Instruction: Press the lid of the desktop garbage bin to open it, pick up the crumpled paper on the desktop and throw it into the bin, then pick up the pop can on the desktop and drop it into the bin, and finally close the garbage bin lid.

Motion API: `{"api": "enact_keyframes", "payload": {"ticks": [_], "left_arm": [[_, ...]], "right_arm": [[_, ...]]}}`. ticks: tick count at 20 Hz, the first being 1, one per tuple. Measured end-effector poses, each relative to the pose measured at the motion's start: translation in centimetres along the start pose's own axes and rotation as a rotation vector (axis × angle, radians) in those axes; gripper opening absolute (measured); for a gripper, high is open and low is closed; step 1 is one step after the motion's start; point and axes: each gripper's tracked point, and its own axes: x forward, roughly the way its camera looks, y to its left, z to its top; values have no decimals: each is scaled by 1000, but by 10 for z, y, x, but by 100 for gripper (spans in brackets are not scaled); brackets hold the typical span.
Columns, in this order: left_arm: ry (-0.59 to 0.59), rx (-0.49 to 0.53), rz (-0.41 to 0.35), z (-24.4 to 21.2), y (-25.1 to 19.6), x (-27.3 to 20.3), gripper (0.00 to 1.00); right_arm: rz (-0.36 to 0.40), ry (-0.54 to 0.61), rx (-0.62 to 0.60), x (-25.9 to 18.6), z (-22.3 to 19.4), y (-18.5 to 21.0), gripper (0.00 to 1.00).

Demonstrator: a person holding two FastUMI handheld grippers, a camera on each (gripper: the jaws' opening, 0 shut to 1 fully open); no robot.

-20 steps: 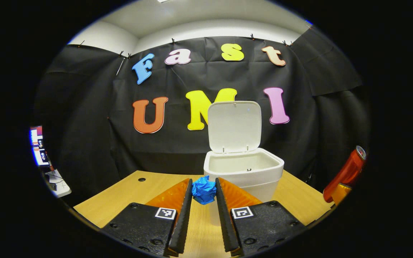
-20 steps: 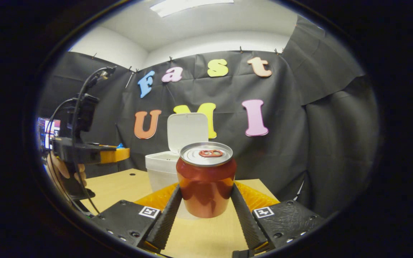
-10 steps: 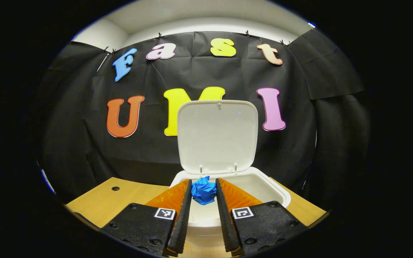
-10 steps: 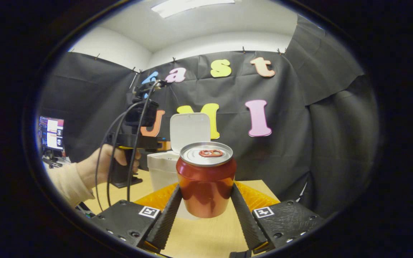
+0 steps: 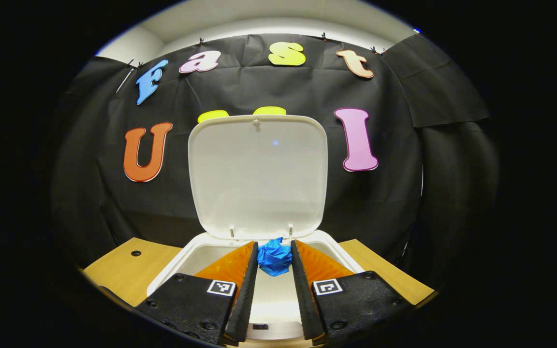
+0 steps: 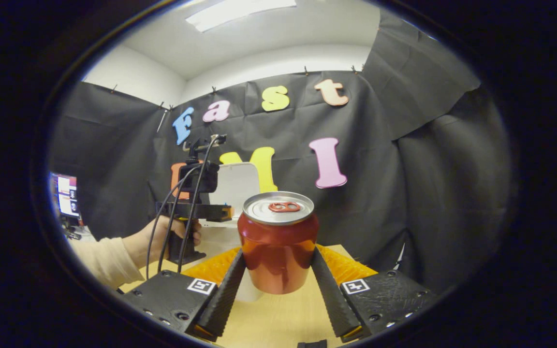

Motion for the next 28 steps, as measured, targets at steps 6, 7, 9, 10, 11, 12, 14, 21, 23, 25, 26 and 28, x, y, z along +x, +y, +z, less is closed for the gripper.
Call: {"api": "enact_keyframes", "payload": {"ticks": [6,7,9,10,11,12,14,21,23,25,26,28], "left_arm": [[-16,19,-22,4,-17,-2,46],[-22,33,-18,4,-19,-5,47],[-26,58,-8,5,-20,-9,48],[-26,60,-15,5,-21,-9,51],[-29,49,-30,6,-24,-9,53],[-28,38,-32,6,-26,-10,58],[-30,19,-45,5,-31,-14,73],[-97,53,-28,15,-28,-56,97],[-110,66,0,15,-20,-72,98],[-123,61,10,17,-17,-89,98],[-125,64,15,17,-15,-98,98],[-161,78,1,22,-15,-119,98]], "right_arm": [[-29,1,13,0,-2,-13,79],[-28,1,7,1,-3,-12,79],[-30,-4,8,2,-3,-12,79],[-34,-13,16,2,0,-13,79],[-35,-21,20,2,3,-13,79],[-33,-26,21,2,2,-11,79],[-34,-24,16,1,0,-11,79],[-73,-36,-5,4,2,-19,79],[-88,-34,-11,5,0,-24,80],[-102,-30,-5,6,0,-27,80],[-102,-29,-7,6,-1,-27,79],[-109,-25,-22,7,-4,-28,79]]}}
